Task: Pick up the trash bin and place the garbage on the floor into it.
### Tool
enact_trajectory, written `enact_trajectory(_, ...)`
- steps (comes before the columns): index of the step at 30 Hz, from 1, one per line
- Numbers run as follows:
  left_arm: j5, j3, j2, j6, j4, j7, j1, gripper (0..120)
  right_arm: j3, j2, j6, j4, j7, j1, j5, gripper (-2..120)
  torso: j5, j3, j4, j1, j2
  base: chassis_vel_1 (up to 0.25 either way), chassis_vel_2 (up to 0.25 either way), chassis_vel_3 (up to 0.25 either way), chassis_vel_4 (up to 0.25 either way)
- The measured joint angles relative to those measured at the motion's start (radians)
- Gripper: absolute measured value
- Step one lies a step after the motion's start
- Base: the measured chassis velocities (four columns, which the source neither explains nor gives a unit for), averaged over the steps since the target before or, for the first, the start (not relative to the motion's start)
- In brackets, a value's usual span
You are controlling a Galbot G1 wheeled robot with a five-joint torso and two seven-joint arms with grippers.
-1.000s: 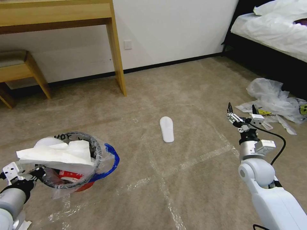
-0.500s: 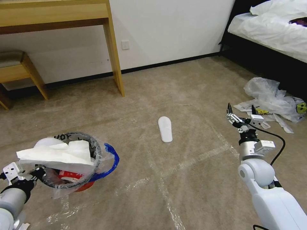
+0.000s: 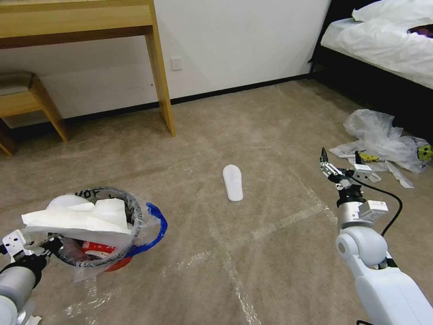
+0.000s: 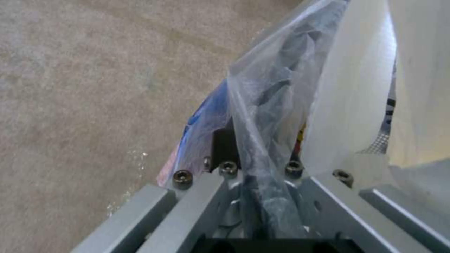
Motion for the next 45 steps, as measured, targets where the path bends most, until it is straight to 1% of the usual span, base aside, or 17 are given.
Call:
enact_trajectory(4, -0.003, -0.002, 0.0, 0.0, -0.001, 0.0, 0.0, 1, 0.0, 0.001, -0.001, 0.002, 0.001, -0.001, 0.0, 100, -0.0002, 0.0, -0.0002, 0.0, 0.0, -0.127, 0.099, 0.105, -0.131)
enact_trajectory(7, -0.003, -0.003, -0.001, 0.0, -0.001, 0.0, 0.0, 1, 0.0, 0.001, -0.001, 0.003, 0.002, -0.002, 0.0, 100, 0.0002, 0.0, 0.0003, 0.0, 0.0, -0.167, 0.172, 0.177, -0.175)
enact_trajectory(9, -0.003, -0.003, -0.004, 0.0, -0.001, 0.001, 0.001, 1, 0.002, 0.0, -0.001, 0.003, 0.002, -0.003, 0.0, 100, -0.0006, 0.0, -0.0001, 0.0, 0.0, -0.212, 0.184, 0.209, -0.185)
enact_trajectory(12, -0.002, -0.002, -0.005, 0.0, -0.001, 0.001, 0.001, 1, 0.003, -0.002, -0.001, 0.003, 0.002, -0.004, 0.0, 100, 0.0002, 0.0, -0.0001, 0.0, 0.0, -0.199, 0.185, 0.188, -0.181)
enact_trajectory(16, -0.002, -0.001, -0.006, -0.001, -0.002, 0.001, 0.001, 1, 0.004, -0.003, 0.0, 0.003, 0.002, -0.005, 0.0, 100, -0.0002, 0.0, -0.0003, 0.0, 0.0, -0.168, 0.155, 0.159, -0.148)
enact_trajectory(17, -0.001, -0.001, -0.007, -0.001, -0.003, 0.001, 0.001, 1, 0.004, -0.003, 0.001, 0.003, 0.002, -0.005, 0.0, 100, 0.0, 0.0, 0.0005, 0.0, 0.0, -0.137, 0.137, 0.134, -0.153)
enact_trajectory(21, 0.001, 0.001, -0.01, -0.001, -0.004, 0.001, 0.001, 1, 0.004, -0.003, 0.005, 0.0, 0.002, -0.007, 0.0, 100, -0.0001, 0.0, -0.0003, 0.0, 0.0, -0.134, 0.135, 0.137, -0.145)
enact_trajectory(23, 0.002, 0.001, -0.011, -0.002, -0.004, 0.001, 0.001, 1, 0.004, -0.004, 0.005, -0.001, 0.003, -0.007, 0.0, 100, 0.0004, 0.0, -0.0001, 0.0, 0.0, -0.146, 0.133, 0.141, -0.139)
enact_trajectory(26, 0.004, 0.002, -0.013, -0.003, -0.004, 0.001, 0.002, 1, 0.003, -0.004, 0.006, -0.003, 0.003, -0.006, 0.0, 100, -0.0002, 0.0, 0.0001, 0.0, 0.0, -0.14, 0.146, 0.129, -0.141)
enact_trajectory(32, 0.006, 0.003, -0.015, -0.005, -0.005, 0.001, 0.003, 1, -0.001, -0.003, 0.009, -0.006, 0.003, -0.006, -0.001, 100, -0.0001, 0.0, 0.0003, 0.0, 0.0, -0.129, 0.127, 0.126, -0.131)
enact_trajectory(36, 0.006, 0.003, -0.015, -0.006, -0.006, 0.002, 0.003, 1, -0.001, -0.003, 0.01, -0.006, 0.003, -0.006, -0.001, 100, 0.0001, 0.0, -0.0002, 0.0, 0.0, -0.13, 0.128, 0.118, -0.136)
enact_trajectory(45, 0.009, 0.006, -0.016, -0.006, -0.006, 0.002, 0.002, 1, -0.001, -0.006, 0.01, -0.006, 0.003, -0.006, -0.002, 100, -0.0002, 0.0, 0.0, 0.0, 0.0, -0.099, 0.112, 0.114, -0.109)
